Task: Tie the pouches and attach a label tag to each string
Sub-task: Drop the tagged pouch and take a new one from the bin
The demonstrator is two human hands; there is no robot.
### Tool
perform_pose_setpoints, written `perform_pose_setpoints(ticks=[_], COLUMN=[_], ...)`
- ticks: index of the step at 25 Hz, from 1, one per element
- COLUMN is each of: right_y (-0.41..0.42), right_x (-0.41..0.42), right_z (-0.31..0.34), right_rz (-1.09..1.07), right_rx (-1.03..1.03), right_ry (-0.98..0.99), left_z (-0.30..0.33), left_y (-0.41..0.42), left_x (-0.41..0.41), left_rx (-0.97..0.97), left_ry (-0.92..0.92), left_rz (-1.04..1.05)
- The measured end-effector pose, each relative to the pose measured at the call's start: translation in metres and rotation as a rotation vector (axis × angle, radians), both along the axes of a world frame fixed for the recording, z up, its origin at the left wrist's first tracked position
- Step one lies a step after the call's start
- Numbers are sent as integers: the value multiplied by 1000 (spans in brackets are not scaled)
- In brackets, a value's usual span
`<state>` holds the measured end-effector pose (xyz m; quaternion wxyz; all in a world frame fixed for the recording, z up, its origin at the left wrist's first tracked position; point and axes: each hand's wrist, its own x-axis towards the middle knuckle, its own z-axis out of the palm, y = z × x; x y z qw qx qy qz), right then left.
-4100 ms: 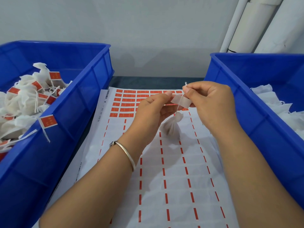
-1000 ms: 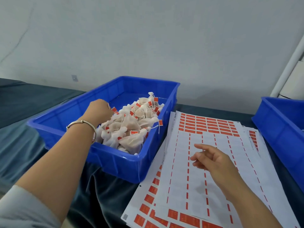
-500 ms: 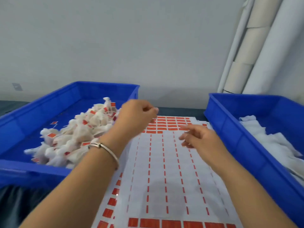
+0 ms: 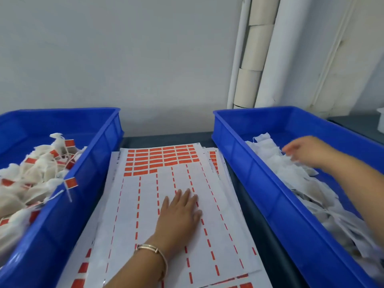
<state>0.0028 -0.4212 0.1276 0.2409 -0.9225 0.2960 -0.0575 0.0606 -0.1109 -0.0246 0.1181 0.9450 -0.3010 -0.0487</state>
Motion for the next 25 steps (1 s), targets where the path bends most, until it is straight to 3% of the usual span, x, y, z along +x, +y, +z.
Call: perform_pose_setpoints(ticks=[3, 5, 13, 18, 21, 25], right_y=[-21, -24, -21, 25, 77, 143], right_x=[5, 10, -8, -22, -21, -12], right_z=[-41, -49, -2, 59, 79, 69], right_rz=[199, 235, 116, 169, 267, 441], right_rx=[-32, -37, -141, -197, -186, -58], right_ry=[379, 395, 189, -266, -477, -492], left_z=[-11, -13, -17, -11, 12, 58], left_y=[-2, -2, 0, 0, 2, 19], left_x=[3, 5, 4, 5, 4, -1], left_rx=[1, -1, -38, -101, -319, -834], left_ry=[-52, -65, -108, -65, 93, 343], left_rz=[27, 37, 41, 45, 116, 153])
